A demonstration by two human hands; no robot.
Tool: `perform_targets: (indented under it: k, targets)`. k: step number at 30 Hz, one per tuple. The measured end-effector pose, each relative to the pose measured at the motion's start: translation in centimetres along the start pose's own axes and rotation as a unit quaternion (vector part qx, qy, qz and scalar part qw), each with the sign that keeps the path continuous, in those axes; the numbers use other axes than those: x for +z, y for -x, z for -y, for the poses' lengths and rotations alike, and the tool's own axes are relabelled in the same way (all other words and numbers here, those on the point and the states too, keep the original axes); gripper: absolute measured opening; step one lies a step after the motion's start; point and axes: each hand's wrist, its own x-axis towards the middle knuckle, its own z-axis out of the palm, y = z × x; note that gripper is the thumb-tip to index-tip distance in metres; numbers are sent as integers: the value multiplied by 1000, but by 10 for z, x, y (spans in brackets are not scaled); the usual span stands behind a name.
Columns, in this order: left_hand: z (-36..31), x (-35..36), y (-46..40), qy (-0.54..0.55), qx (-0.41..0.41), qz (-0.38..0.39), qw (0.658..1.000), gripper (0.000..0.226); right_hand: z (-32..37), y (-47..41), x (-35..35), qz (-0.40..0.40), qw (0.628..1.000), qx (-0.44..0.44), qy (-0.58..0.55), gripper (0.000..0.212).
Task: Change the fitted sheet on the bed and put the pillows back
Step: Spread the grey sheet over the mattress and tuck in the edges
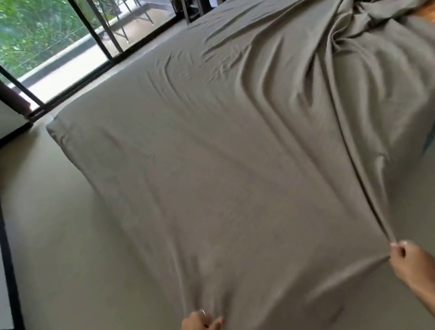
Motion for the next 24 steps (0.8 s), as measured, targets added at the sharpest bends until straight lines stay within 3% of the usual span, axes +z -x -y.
perform_targets:
  k: [2,5,8,10,12,14,16,18,21,24]
  targets:
    - [4,8,6,-9,-21,11,1000,45,-4,-3,-3,-2,1000,9,10,25]
    - [11,16,11,46,-111,-76,990,56,4,-7,8,38,998,57,-2,33]
    - [15,27,18,70,-151,-50,985,58,14,-1,20,41,996,84,-3,44]
    - [20,34,23,91,-142,-12,986,57,32,12,29,-5,999,34,30,29]
    - [25,41,26,85,-114,19,990,54,55,32,41,-93,986,-122,59,26]
    - [36,45,32,96,-99,46,989,48,76,69,65,-82,946,-299,93,41]
    - [47,50,38,121,-100,55,986,42,84,112,97,-20,877,-460,135,61]
    - [55,57,42,137,-119,59,982,41,86,149,119,69,786,-568,236,61]
    - [58,63,42,151,-125,59,979,41,89,172,142,162,679,-623,353,74]
    - [62,61,38,142,-82,58,985,44,94,174,155,159,647,-647,370,67]
